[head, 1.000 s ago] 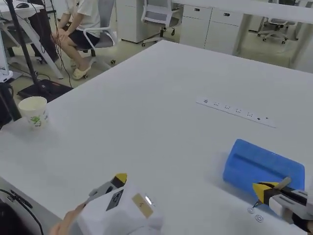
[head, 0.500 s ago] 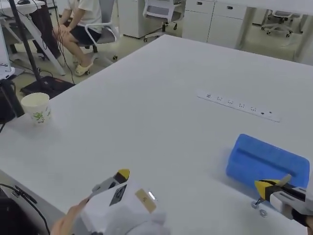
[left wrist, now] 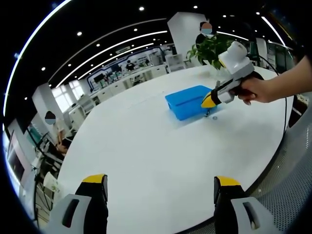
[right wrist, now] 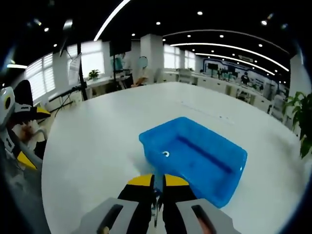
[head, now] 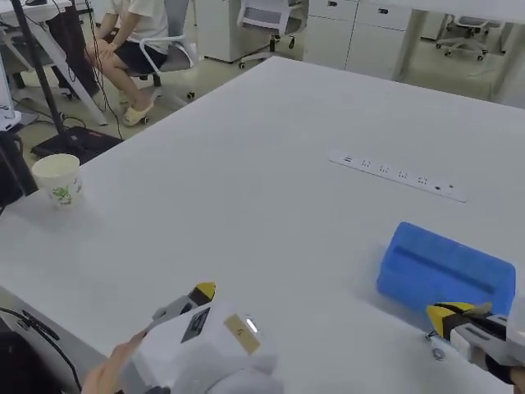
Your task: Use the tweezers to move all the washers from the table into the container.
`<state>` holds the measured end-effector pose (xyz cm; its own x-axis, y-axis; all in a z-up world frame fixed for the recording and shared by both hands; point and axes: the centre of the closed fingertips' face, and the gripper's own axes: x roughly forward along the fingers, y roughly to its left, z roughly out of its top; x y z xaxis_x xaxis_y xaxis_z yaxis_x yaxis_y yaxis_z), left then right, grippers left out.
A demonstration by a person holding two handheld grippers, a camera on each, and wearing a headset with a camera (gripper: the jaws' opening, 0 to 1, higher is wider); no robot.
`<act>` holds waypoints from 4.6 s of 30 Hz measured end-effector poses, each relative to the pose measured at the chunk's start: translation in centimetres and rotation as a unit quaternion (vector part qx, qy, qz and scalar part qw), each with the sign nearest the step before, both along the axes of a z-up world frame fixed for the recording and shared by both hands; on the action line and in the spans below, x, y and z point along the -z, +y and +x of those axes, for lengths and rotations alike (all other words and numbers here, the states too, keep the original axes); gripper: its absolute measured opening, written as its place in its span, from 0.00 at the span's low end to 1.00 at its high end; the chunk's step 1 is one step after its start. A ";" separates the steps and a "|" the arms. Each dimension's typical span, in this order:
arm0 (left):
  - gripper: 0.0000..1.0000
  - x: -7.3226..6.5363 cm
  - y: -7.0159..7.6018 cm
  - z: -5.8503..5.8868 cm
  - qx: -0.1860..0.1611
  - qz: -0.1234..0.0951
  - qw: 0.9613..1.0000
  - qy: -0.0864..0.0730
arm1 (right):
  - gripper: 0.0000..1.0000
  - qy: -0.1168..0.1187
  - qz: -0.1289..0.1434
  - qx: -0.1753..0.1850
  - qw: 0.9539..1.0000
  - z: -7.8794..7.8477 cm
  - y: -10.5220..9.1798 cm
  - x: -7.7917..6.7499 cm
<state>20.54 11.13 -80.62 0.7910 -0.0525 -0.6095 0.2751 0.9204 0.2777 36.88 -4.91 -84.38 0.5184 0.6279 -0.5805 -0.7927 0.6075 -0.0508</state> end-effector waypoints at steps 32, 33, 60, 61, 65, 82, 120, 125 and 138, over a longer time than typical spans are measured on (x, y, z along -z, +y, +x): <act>0.92 0.0 0.0 0.0 0.001 0.002 1.000 -0.002 | 0.01 0.020 0.046 -0.001 0.999 -0.1 -0.6 -5.2; 0.92 0.0 0.0 0.1 0.001 0.002 1.000 -0.003 | 0.01 0.013 0.048 -0.002 0.999 -0.1 -0.5 -5.8; 0.92 0.3 0.2 -0.1 -0.001 0.008 1.000 0.008 | 0.02 0.060 -0.012 0.001 0.998 4.1 -1.0 -3.8; 0.92 0.4 0.2 -0.1 -0.001 0.008 1.000 0.008 | 0.02 0.066 -0.014 0.000 0.998 4.2 -1.0 -3.5; 0.92 0.4 0.2 -0.1 -0.001 0.009 1.000 0.011 | 0.02 0.082 -0.037 -0.004 0.996 4.3 -1.4 -2.4; 0.92 0.7 0.1 -0.2 0.002 0.011 1.000 0.019 | 0.03 0.144 -0.083 -0.031 0.986 6.4 -1.7 -0.2; 0.91 1.0 0.2 -0.2 0.001 0.014 1.000 0.027 | 0.00 0.121 -0.115 -0.039 0.985 6.7 -1.6 -1.5; 0.91 1.1 0.2 -0.2 0.002 0.014 0.999 0.029 | 0.00 0.115 -0.100 -0.039 0.988 6.2 -2.3 -2.6; 0.91 1.0 0.2 -0.2 0.002 0.013 1.000 0.025 | 0.08 0.140 -0.125 -0.104 0.977 3.1 -5.2 -3.8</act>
